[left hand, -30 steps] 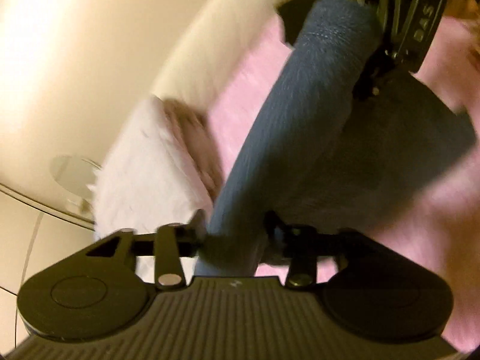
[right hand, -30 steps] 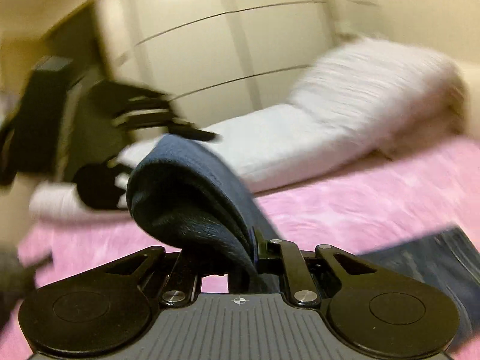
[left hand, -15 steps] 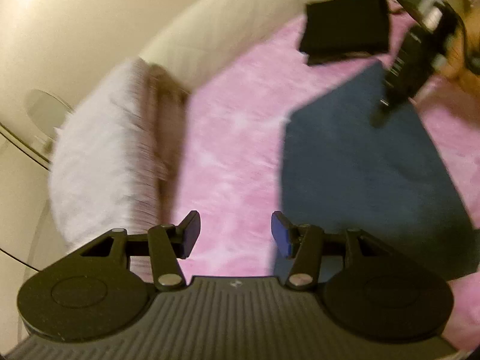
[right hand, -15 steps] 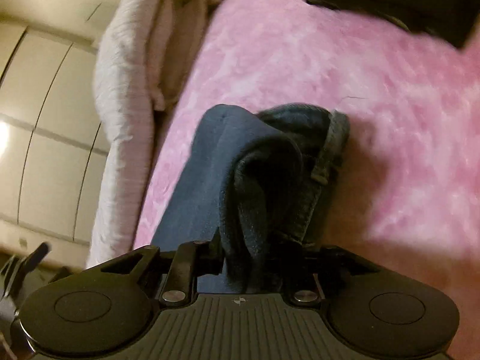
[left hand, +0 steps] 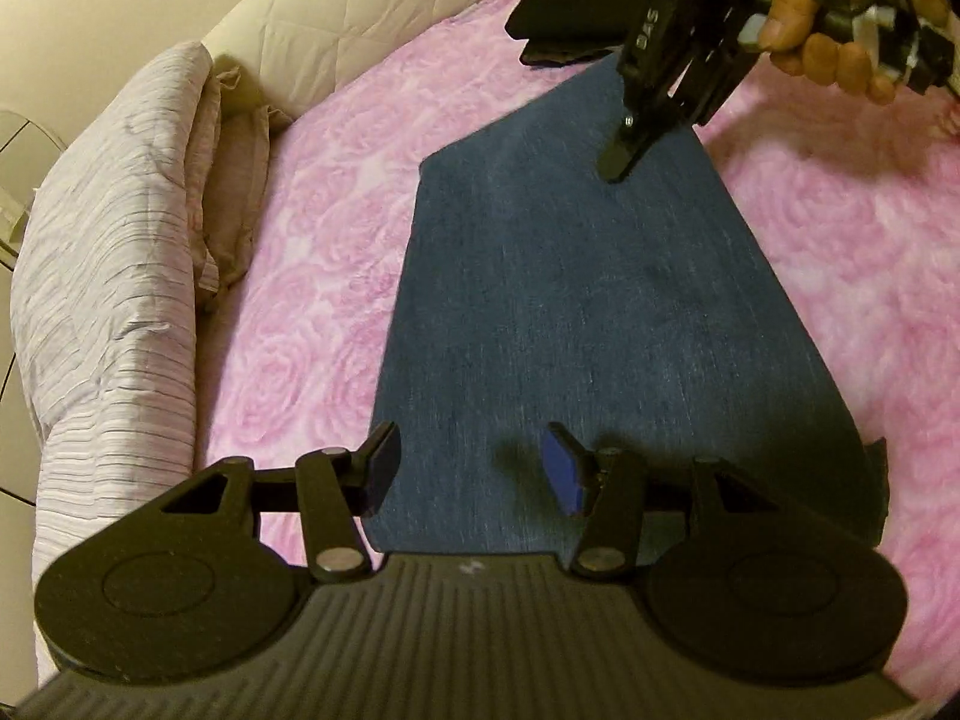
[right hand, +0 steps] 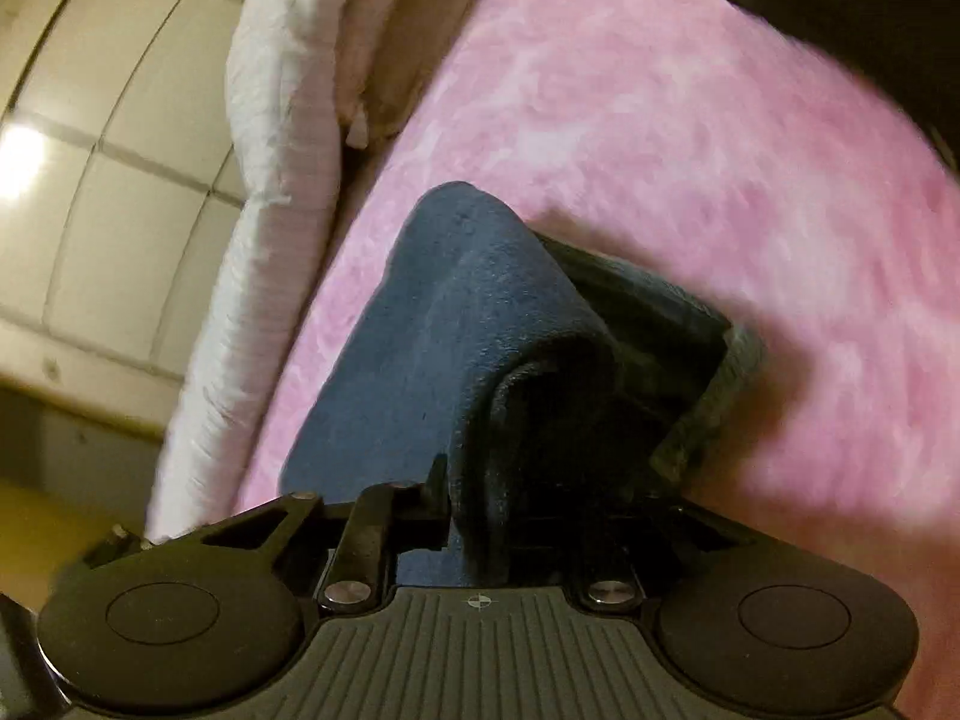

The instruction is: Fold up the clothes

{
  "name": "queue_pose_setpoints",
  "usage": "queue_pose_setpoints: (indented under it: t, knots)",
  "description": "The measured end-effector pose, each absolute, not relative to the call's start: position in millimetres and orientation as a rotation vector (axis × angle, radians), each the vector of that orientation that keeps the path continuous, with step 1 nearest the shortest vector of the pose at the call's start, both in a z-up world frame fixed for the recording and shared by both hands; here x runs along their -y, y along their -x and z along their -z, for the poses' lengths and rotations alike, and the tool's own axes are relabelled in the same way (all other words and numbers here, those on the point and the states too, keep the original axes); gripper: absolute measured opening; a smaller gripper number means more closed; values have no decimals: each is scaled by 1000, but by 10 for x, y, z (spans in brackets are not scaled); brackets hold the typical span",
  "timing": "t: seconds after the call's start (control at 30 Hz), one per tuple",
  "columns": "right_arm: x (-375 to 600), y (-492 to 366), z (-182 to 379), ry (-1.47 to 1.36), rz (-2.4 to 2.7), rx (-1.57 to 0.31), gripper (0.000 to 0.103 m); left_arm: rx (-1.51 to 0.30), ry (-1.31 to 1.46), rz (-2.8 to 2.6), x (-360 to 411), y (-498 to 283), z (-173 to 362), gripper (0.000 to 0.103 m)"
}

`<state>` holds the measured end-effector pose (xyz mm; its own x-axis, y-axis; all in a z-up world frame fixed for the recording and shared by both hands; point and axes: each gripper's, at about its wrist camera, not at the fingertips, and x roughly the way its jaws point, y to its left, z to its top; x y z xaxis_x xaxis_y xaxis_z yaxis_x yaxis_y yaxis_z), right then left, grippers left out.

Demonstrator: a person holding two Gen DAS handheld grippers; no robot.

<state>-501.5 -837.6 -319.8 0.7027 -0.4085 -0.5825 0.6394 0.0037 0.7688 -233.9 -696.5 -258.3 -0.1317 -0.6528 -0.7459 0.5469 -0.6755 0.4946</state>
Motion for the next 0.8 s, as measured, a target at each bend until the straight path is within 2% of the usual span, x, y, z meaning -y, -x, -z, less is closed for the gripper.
queue_pose_setpoints:
  t: [0.07,0.17,0.23,0.27,0.33,0.57,0.6,0.67,0.7,0.8]
  knots:
    - [8284,5087,3182,-1365,853,-160,24,119,-1337,1896,6990,2350,2618,48]
    - [8113,5217,3112,-1397,919,-65,26,96,-1361,1883,7004,2341,2648,48]
    - [8072,5278,3050,-1373,989,-52,25,77,-1379,1877,6992,2340,2699,48]
    - [8051,5309,3019,-1360,1024,-46,19,69,-1390,1879,6990,2341,2733,48]
    - [8071,5313,3004,-1336,1065,-69,16,61,-1410,1879,6986,2350,2833,48]
    - [8210,5281,3141,-1349,1043,-132,17,6,-1415,1869,7047,2322,3041,49]
    - [8172,5283,3091,-1327,1040,-144,18,1,-1416,1867,7049,2312,3026,49]
    - [8081,5283,2986,-1287,1056,-167,30,26,-1431,1856,7001,2260,2960,49]
    - [8032,5271,2943,-1271,1066,-179,32,32,-1429,1852,6978,2219,2922,49]
    - [7763,5192,2898,-1297,1021,-199,48,-7,-1393,1825,6910,2056,2808,56]
